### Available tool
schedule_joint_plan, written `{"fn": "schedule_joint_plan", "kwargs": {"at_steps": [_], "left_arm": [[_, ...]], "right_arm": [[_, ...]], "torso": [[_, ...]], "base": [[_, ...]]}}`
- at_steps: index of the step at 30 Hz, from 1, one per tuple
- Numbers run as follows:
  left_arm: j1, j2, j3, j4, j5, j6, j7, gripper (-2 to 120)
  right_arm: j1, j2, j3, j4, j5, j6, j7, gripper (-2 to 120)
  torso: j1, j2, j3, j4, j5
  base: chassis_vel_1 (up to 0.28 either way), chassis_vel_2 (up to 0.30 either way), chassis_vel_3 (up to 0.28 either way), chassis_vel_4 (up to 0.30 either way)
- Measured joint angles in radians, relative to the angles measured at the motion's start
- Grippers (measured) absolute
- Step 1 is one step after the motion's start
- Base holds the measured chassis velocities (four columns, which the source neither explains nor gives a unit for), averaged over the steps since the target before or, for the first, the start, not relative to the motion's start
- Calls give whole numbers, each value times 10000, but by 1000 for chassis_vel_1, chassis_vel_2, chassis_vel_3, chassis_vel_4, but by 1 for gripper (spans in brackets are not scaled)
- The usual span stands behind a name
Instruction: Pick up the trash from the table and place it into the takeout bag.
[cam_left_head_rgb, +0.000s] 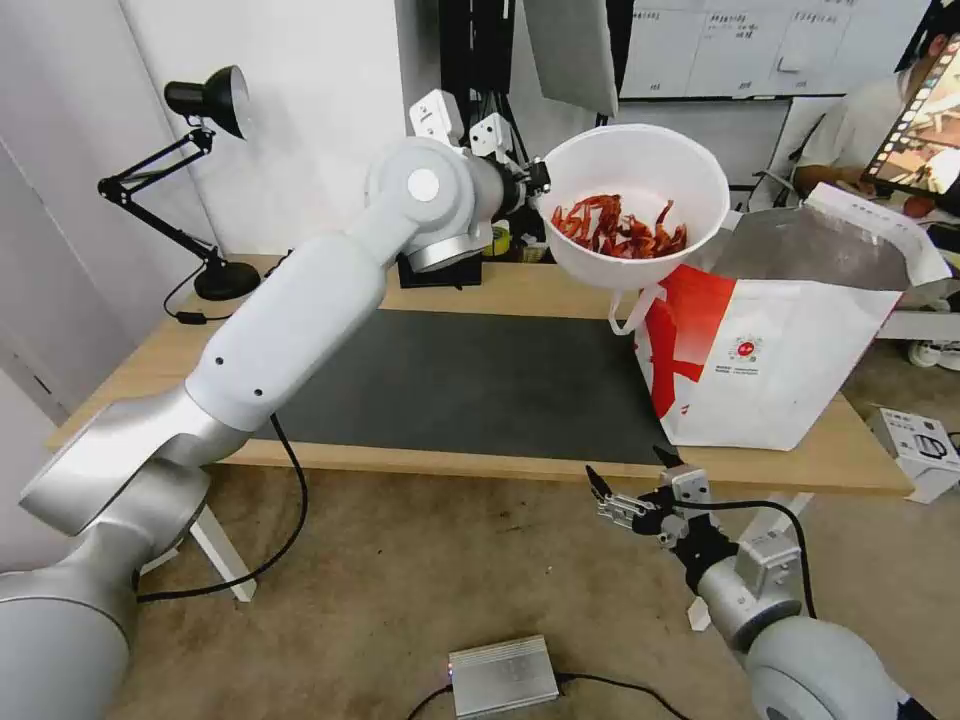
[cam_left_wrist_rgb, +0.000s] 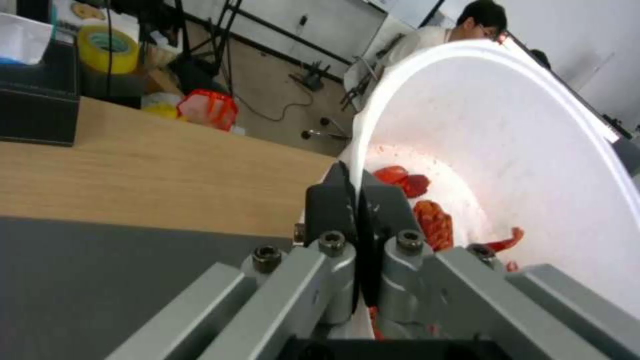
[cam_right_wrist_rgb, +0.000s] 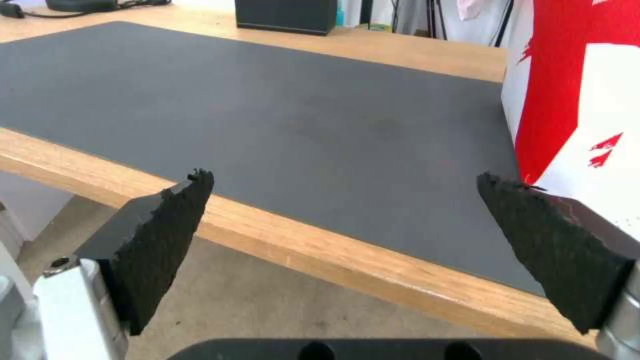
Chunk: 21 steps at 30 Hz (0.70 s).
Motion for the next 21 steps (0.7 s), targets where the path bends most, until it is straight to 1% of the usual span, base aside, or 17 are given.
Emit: {"fn": "schedule_joint_plan", "kwargs": {"at_steps": [13, 17, 21], "left_arm": [[-109, -512, 183, 318, 229, 6, -2, 0], [-333, -787, 210, 595, 206, -28, -52, 0], [-494, -858, 211, 710, 156, -43, -59, 0]], "right_arm": [[0, 0, 0, 0, 0, 0, 0, 100], [0, 0, 0, 0, 0, 0, 0, 100], [0, 0, 0, 0, 0, 0, 0, 100]], "torso": [[0, 0, 0, 0, 0], [0, 0, 0, -1, 1], [0, -1, 0, -1, 1]], "base": [[0, 0, 0, 0], [0, 0, 0, 0], [0, 0, 0, 0]]}}
